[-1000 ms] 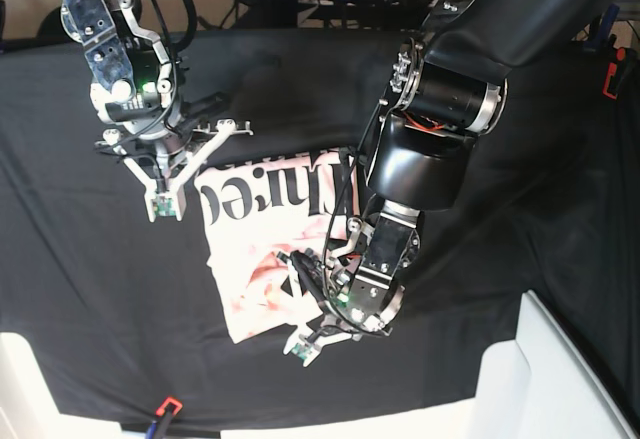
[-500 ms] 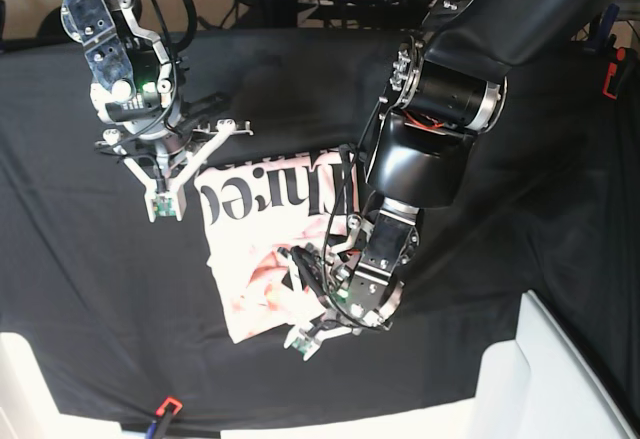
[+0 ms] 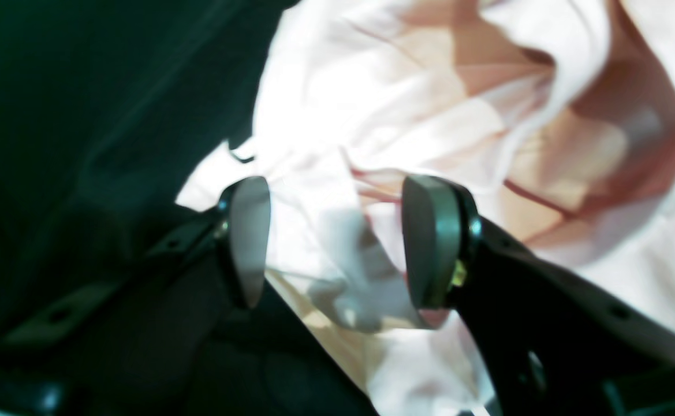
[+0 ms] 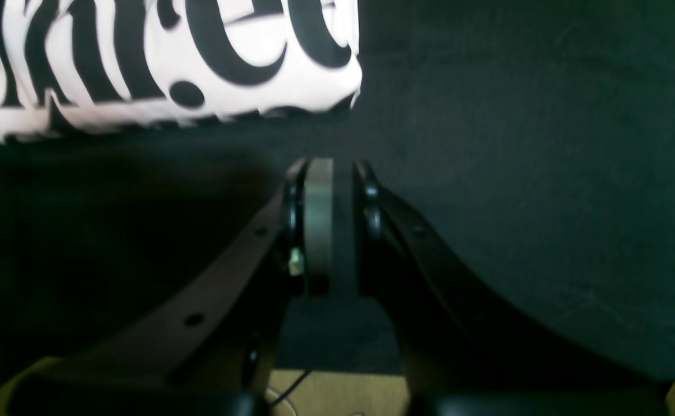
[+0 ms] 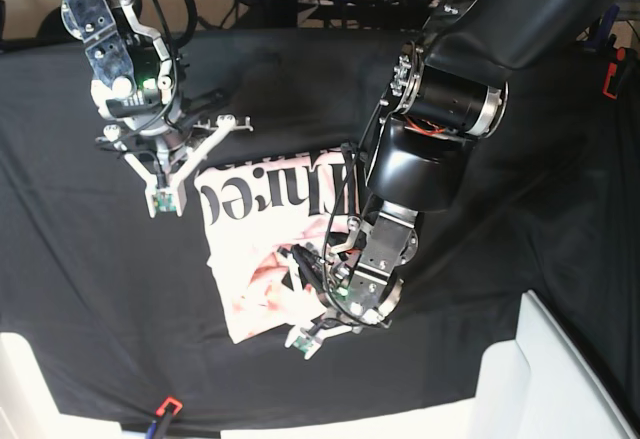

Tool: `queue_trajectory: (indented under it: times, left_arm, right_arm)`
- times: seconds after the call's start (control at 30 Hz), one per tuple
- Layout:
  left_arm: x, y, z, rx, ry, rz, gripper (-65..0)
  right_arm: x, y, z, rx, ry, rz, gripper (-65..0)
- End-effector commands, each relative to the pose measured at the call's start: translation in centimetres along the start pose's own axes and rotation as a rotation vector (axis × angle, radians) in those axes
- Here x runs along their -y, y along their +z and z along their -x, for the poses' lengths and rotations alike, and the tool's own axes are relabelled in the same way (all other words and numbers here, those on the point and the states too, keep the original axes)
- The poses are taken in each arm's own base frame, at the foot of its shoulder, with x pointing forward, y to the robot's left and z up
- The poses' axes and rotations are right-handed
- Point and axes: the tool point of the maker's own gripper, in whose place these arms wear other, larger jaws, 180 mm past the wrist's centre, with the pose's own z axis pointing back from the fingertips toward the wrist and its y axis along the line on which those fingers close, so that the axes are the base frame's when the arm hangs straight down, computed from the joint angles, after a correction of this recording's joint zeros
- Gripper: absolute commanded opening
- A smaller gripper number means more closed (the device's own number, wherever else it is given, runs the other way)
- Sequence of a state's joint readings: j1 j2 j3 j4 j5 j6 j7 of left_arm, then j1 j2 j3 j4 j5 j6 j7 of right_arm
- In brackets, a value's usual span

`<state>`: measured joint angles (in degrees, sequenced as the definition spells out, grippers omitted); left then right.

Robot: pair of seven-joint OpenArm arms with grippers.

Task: Fold the T-shirt properly
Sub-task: 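Tuck the loose pink fabric under the folded stack with the left gripper, then pinch the shirt's hem corner with the left gripper and smooth it flat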

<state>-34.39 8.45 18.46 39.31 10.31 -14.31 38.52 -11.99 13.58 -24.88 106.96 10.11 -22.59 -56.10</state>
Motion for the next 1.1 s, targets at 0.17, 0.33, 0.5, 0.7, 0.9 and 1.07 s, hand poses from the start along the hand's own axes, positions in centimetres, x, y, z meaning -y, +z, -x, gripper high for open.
queue_trajectory:
  times: [0.17, 0.33, 0.5, 0.7, 0.9, 1.07]
  left_arm:
    - [-2.0, 0.8, -3.0, 0.067, 0.028, -0.077, -31.6]
    - [-2.7, 0.8, -2.6, 0.059, 0.027, -0.087, -31.6]
    - [-3.4, 0.8, -2.1, 0.052, 0.028, -0.1, -31.9]
    - [-4.1, 0.8, -1.7, 0.046, 0.027, -0.111, -50.2]
    - [-4.1, 0.8, -1.7, 0.046, 0.027, -0.111, -63.8]
    - [-4.3, 1.0, -3.1, 0.121, 0.032, -0.126, -64.0]
  right_arm:
    - [0.3, 0.2, -1.2, 0.043, 0.001, 0.01, -59.2]
    - [0.3, 0.2, -1.2, 0.043, 0.001, 0.01, -59.2]
    - [0.3, 0.2, -1.4, 0.046, 0.001, 0.01, -59.2]
    - [0.3, 0.2, -1.4, 0.046, 0.001, 0.01, -59.2]
    - [0.3, 0.2, -1.3, 0.045, 0.001, 0.01, -59.2]
    - [0.3, 0.2, -1.2, 0.043, 0.001, 0.01, -59.2]
